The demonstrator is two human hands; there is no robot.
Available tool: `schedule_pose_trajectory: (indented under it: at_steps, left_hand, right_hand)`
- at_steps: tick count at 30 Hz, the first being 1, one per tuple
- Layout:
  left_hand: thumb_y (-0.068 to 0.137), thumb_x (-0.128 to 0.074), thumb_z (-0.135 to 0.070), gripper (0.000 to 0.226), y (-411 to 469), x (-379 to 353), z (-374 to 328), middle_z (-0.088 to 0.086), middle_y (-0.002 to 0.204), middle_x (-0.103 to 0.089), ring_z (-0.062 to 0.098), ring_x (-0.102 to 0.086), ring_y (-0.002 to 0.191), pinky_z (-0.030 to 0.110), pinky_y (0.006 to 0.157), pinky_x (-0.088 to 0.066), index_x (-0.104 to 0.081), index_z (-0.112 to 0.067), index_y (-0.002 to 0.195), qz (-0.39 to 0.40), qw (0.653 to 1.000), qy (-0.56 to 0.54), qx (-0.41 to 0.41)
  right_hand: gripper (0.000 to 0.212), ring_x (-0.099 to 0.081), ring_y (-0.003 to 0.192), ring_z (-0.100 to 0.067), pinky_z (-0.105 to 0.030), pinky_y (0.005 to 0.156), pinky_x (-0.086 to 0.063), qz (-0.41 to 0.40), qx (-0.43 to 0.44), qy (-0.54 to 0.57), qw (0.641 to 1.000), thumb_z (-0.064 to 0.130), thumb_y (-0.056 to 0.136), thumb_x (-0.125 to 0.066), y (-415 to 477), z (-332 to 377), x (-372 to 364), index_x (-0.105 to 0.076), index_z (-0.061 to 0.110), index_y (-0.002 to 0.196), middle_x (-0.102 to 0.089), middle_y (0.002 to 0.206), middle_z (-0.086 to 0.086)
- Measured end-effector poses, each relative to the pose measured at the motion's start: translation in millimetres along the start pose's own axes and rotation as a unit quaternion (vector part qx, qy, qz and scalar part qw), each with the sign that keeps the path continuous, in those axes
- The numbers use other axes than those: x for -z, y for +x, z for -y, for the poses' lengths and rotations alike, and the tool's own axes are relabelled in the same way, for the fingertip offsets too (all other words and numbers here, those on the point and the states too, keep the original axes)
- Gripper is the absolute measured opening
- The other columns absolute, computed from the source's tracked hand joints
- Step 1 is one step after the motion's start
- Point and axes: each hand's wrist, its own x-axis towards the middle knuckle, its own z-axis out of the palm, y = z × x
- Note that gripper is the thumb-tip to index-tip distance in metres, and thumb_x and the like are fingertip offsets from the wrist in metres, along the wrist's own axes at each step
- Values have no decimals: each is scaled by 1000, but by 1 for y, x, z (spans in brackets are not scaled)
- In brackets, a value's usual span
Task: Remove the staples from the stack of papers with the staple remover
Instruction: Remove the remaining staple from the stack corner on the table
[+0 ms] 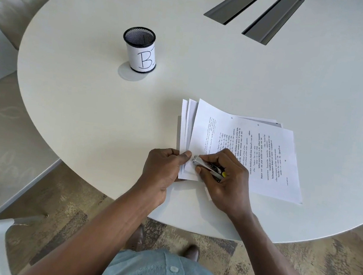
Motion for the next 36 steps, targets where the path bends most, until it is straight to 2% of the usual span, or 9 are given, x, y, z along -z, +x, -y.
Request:
schedule_pose_trajectory:
  at_steps: [2, 6, 12, 16, 18, 23, 26, 30, 36]
  left_hand:
    - [93, -87, -18, 18, -1, -1, -2, 29, 99, -82, 31, -74, 79, 55, 85, -68, -85, -3, 82, 1, 1000, -5, 7]
    - [93, -86, -17, 16, -2, 1, -6, 19, 88, -85, 25, -80, 68, 34, 62, -67, -86, -5, 83, 18, 1000, -8, 13]
    - [94, -86, -22, 20, -3, 1, -2, 12, 82, -86, 24, -80, 69, 45, 85, -66, -86, -11, 77, 2, 1000, 11, 5]
    - [94, -86, -23, 22, -6, -2, 0, 19, 90, -85, 45, -82, 92, 59, 94, -66, -86, -7, 79, -18, 1000, 16, -9]
    - [94, -86, -24, 23, -6, -3, 1, 19, 90, -85, 45, -81, 97, 60, 94, -65, -86, -7, 78, -21, 999, 20, -14]
    - [95, -85, -26, 27, -7, -2, 4, 22, 90, -84, 39, -79, 85, 49, 84, -64, -84, -4, 80, -20, 999, 28, -30]
    - [96, -84, -25, 24, -8, -2, 2, 16, 89, -86, 44, -82, 98, 56, 94, -65, -86, -11, 77, -19, 999, 26, -19]
    - [95, -86, -24, 22, -7, 1, 0, 18, 91, -86, 45, -81, 99, 61, 98, -64, -87, -10, 78, -15, 1000, 19, -10]
    - [96, -84, -19, 19, -8, 0, -2, 16, 87, -84, 31, -79, 79, 49, 86, -68, -85, -7, 81, -13, 1000, -5, 0]
  right_hand:
    - [19, -65, 84, -3, -16, 74, -47, -5, 6, -2, 1000, 3, 89, -88, -1, 0, 1, -80, 11, 104, -68, 94, 2]
    - [18, -64, 85, -4, -16, 74, -46, -5, 16, -9, 1000, 5, 90, -87, -1, 0, 1, -79, 11, 105, -67, 95, 3]
    - [18, -66, 85, -8, -20, 72, -49, -4, 21, -11, 1000, 8, 90, -88, -2, 0, -1, -79, 10, 106, -68, 96, 2]
    - [17, -64, 84, -3, -17, 73, -47, -8, 27, -15, 999, 8, 90, -87, -2, 0, 0, -79, 9, 105, -67, 94, 3]
    - [17, -65, 84, -6, -18, 72, -48, -8, 32, -18, 999, 8, 90, -87, -3, 0, -1, -79, 8, 106, -67, 94, 2]
    - [18, -65, 83, -11, -22, 71, -50, -7, 45, -23, 999, 12, 92, -86, -3, -2, -2, -79, 6, 108, -65, 95, 1]
    - [18, -64, 84, -12, -27, 71, -53, -3, 54, -28, 998, 16, 95, -82, -2, -1, -2, -78, 7, 110, -65, 96, 0]
    - [18, -65, 85, -16, -32, 71, -54, 10, 64, -34, 997, 15, 98, -81, -2, -1, -3, -76, 6, 112, -65, 98, -2]
    - [18, -64, 88, -14, -27, 74, -53, 20, 47, -14, 999, 17, 100, -80, 0, -2, -3, -74, 6, 112, -64, 101, -1]
